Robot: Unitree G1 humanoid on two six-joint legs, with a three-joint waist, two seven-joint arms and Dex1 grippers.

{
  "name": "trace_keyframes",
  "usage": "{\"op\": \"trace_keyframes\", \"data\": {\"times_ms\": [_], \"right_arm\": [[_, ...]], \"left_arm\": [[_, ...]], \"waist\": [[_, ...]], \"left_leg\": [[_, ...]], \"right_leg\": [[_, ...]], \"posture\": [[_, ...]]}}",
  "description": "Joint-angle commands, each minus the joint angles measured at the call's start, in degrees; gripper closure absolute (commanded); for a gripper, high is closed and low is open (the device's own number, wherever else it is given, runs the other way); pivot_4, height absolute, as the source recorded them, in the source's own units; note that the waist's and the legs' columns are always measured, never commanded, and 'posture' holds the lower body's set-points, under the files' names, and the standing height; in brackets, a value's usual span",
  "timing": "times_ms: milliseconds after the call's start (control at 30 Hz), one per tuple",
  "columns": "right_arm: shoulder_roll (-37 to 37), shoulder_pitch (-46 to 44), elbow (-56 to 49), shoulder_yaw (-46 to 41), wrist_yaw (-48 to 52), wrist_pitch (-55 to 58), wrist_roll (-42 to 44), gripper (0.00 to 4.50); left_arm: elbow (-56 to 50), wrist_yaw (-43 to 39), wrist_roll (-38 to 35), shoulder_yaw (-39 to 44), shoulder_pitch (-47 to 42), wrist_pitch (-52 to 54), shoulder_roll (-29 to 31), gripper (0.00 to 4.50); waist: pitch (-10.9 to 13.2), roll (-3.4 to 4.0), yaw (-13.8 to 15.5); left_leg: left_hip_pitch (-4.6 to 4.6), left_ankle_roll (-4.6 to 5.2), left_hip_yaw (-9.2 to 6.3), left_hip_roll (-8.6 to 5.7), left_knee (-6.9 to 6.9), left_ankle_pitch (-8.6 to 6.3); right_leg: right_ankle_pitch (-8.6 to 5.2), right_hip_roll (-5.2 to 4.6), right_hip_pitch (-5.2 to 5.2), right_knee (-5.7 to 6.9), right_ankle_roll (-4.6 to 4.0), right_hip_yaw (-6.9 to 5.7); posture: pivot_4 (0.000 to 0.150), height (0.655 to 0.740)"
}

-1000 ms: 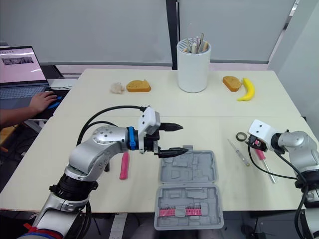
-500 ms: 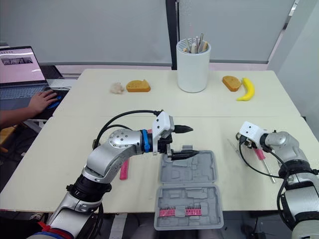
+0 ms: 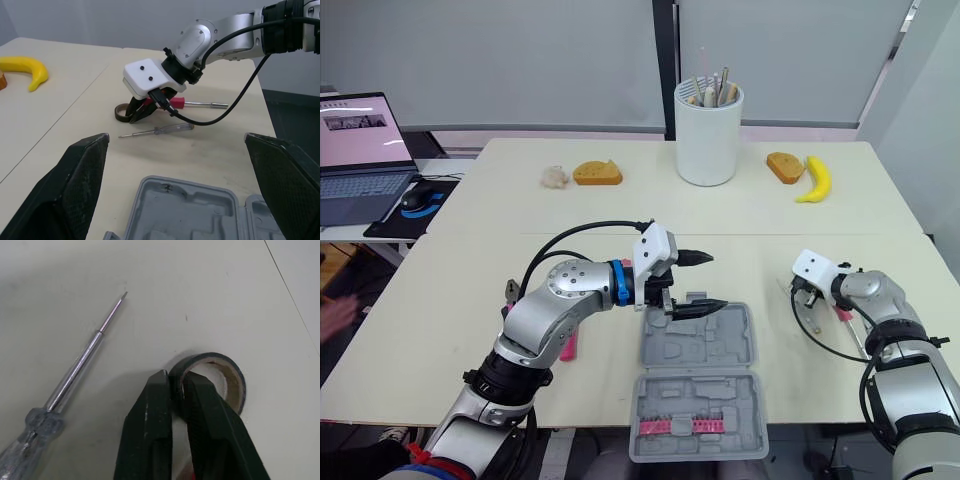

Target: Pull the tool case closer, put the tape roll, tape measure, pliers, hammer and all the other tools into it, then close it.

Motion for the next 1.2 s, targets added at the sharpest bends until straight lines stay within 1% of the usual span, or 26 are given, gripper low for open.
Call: {"op": "trace_keyframes", "data": {"times_ms": [33,200,267,333,400,500,600,667,767,867,1067,1200], "right_arm": [[-0.5,-0.9,-0.1,-1.0,0.1,-0.3,0.5,4.48],[-1.4,0.5,-3.1,-2.7,1.5,-0.4,2.5,4.48],[-2.2,2.1,-8.3,-3.3,3.2,0.6,3.4,4.48],[-2.4,5.3,-19.7,-4.6,6.0,5.1,6.1,4.48],[-1.9,9.4,-32.7,-5.6,9.2,11.3,9.2,4.48],[-1.0,15.0,-50.4,-4.6,11.8,20.5,11.3,4.48],[1.4,18.0,-63.2,-2.1,13.7,28.7,13.2,4.48],[3.7,18.3,-68.6,0.0,14.5,33.6,14.7,4.48],[7.1,17.3,-71.2,3.9,14.9,36.9,14.6,4.48],[9.5,15.7,-69.1,9.1,15.3,35.6,12.2,4.48],[13.5,12.2,-63.4,15.0,15.8,31.3,10.0,4.48],[16.0,10.6,-60.2,16.8,15.5,29.8,9.3,4.48]], "left_arm": [[-0.9,0.0,-0.1,0.0,-1.2,-0.4,-0.2,0.00],[-1.6,-0.6,-0.6,0.4,-0.9,0.2,0.6,0.00],[-2.5,-0.9,-1.9,1.9,-0.4,1.2,1.6,0.00],[-3.5,-1.4,-4.0,5.4,0.7,2.6,3.7,0.00],[-3.7,-1.9,-4.6,7.7,1.9,2.8,6.6,0.00],[-5.1,-3.7,-6.0,10.5,5.4,3.3,11.8,0.00],[-7.1,-6.0,-7.3,13.2,10.5,3.8,17.3,0.00],[-8.0,-7.6,-7.7,14.1,13.4,3.7,20.5,0.00],[-8.3,-9.5,-8.2,15.1,16.4,3.0,24.0,0.00],[-8.4,-11.2,-7.6,15.2,18.5,1.5,26.8,0.00],[-8.3,-11.4,-8.1,15.6,18.8,1.3,27.8,0.00],[-8.7,-11.7,-7.8,15.3,19.2,1.5,28.5,0.00]], "waist": [[0.0,0.00,0.0],[0.0,0.00,0.0],[0.0,0.00,0.0],[0.0,0.01,-0.1],[0.0,0.02,-0.4],[0.0,0.05,-0.6],[0.0,0.07,-0.5],[0.0,0.07,-0.3],[0.0,0.09,0.2],[0.0,0.09,0.7],[0.0,0.09,0.7],[0.0,0.09,0.2]], "left_leg": [[0.00,0.00,0.00,0.00,0.00,0.00],[0.00,0.00,0.00,0.00,0.01,0.00],[0.00,0.00,0.00,0.00,0.01,0.00],[-0.01,0.00,0.00,0.01,0.00,0.00],[-0.01,0.00,-0.02,0.04,0.00,0.00],[0.01,0.01,-0.12,0.12,-0.02,-0.01],[0.01,0.03,-0.19,0.09,-0.02,-0.03],[0.00,0.18,-0.24,0.08,-0.02,-0.11],[0.00,0.21,-0.31,0.07,-0.04,-0.14],[0.02,0.22,-0.35,0.01,-0.04,-0.15],[0.02,0.22,-0.34,-0.03,-0.05,-0.15],[0.02,0.21,-0.34,-0.01,-0.06,-0.15]], "right_leg": [[0.00,0.00,0.00,0.00,0.00,0.00],[0.00,0.00,0.00,0.00,0.00,0.01],[0.00,0.00,0.00,0.00,0.00,0.01],[0.00,0.00,-0.01,0.00,0.00,0.02],[0.00,0.01,-0.05,0.01,0.00,0.04],[0.00,0.08,-0.08,0.03,0.00,0.02],[0.00,0.08,-0.09,0.03,0.00,0.03],[0.00,0.07,-0.09,0.03,0.00,0.02],[0.00,0.07,-0.14,0.03,-0.01,-0.01],[0.03,0.01,-0.28,-0.02,-0.03,-0.07],[0.04,-0.02,-0.29,-0.01,-0.02,-0.06],[0.04,0.01,-0.28,0.02,-0.02,-0.05]], "posture": [[0.150,0.7400],[0.150,0.7400],[0.150,0.7400],[0.150,0.7400],[0.150,0.7400],[0.150,0.7400],[0.150,0.7400],[0.150,0.7400],[0.150,0.7400],[0.150,0.7400],[0.150,0.7400],[0.150,0.7400]]}}
